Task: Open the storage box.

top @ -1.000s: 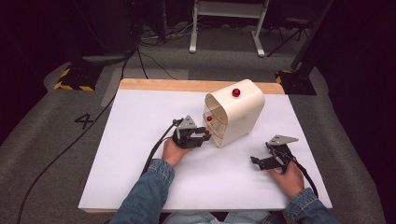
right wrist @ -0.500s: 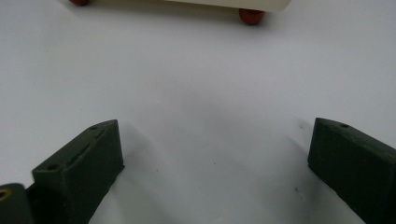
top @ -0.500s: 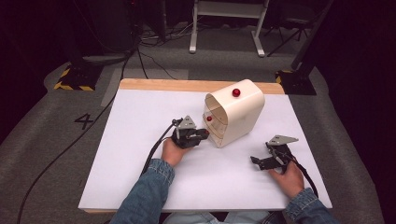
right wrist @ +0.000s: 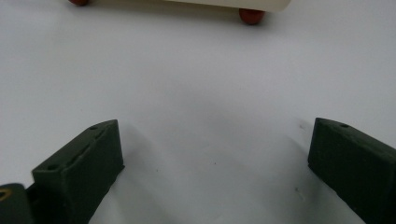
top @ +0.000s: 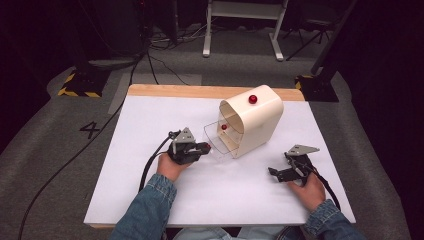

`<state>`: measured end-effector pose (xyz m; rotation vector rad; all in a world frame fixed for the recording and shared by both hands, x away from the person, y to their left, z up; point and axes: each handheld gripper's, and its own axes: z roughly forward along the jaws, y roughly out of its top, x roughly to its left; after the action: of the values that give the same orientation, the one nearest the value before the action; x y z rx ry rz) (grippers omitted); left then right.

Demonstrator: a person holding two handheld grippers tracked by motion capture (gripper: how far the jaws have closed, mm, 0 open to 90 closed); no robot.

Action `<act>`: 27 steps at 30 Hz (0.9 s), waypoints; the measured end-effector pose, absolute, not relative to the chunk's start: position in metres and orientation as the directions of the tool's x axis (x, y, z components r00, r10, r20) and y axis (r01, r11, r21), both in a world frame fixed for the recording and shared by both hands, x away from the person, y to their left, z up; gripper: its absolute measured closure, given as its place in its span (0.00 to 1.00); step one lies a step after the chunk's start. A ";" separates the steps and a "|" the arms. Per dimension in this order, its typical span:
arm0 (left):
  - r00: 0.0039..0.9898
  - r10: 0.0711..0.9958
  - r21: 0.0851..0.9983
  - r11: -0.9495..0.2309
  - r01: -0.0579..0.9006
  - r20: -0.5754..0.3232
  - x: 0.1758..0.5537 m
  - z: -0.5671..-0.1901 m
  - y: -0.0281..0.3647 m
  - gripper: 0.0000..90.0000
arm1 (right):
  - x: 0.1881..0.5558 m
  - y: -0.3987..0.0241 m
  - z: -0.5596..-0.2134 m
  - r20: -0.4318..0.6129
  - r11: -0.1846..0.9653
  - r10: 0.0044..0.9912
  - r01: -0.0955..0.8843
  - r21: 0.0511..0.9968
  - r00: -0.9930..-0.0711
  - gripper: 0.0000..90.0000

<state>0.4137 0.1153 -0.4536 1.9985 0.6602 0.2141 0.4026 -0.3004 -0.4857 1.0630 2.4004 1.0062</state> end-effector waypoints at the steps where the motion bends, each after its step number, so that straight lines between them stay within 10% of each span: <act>1: 0.837 0.536 0.856 -0.376 0.355 -0.112 0.412 -0.453 0.118 0.82 | 0.403 -0.300 -0.486 -0.013 0.473 0.744 0.512 0.717 -0.668 0.04; 27: 0.831 0.548 0.831 -0.416 0.369 -0.094 0.402 -0.462 0.129 0.81 | 0.403 -0.301 -0.486 -0.014 0.473 0.744 0.512 0.717 -0.668 0.04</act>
<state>0.4017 0.1291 -0.4619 2.0522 0.6736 0.2370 0.4026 -0.3005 -0.4857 1.0617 2.4009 1.0057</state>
